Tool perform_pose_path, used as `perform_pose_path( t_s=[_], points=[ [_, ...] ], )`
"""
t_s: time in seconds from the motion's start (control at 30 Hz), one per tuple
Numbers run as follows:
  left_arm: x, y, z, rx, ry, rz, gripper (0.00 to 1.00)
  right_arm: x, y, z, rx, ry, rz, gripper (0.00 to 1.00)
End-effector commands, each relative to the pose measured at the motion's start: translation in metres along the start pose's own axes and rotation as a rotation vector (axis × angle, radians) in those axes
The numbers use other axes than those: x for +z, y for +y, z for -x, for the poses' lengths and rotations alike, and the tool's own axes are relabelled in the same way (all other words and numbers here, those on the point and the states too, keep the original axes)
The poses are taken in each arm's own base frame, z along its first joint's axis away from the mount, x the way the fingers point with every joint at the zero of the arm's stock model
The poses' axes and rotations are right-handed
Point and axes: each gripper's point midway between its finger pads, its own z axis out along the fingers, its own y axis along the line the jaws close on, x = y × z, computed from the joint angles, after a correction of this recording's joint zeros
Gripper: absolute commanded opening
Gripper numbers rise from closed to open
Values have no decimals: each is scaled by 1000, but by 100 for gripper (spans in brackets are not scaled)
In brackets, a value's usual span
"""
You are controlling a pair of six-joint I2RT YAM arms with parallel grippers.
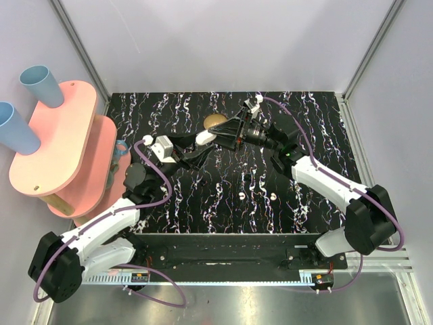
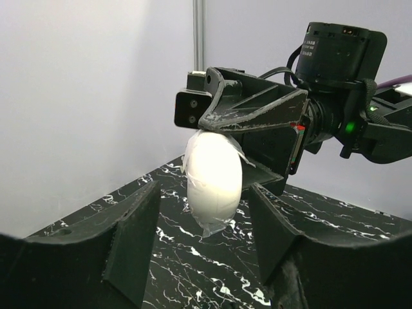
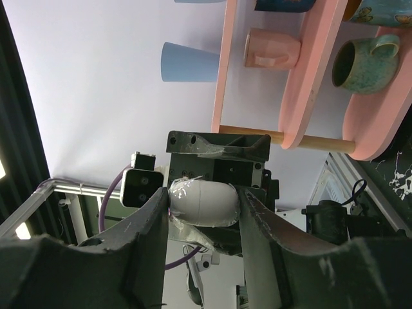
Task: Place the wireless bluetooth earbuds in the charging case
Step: Pass from the left arm to the right, then pass from the right arm to the left
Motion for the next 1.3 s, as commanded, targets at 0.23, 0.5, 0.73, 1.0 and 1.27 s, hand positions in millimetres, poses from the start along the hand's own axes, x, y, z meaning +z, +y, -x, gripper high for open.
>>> perform_pose_path(
  t_s=[0.23, 0.5, 0.73, 1.0, 1.27],
  points=[
    [12, -5, 35, -3, -118, -25, 55, 0, 0, -3, -31, 3, 11, 16],
    [13, -6, 31, -8, -99, -31, 40, -1, 3, -4, -33, 5, 20, 17],
    [14, -5, 27, 6, -80, -35, 14, -2, 4, -6, -43, 13, 32, 27],
    [7, -7, 25, 9, -78, -34, 0, -5, 10, -1, -276, -15, -32, 78],
    [-10, -11, 28, -34, -106, -89, 0, -47, 32, 17, -739, -194, -231, 86]
  ],
)
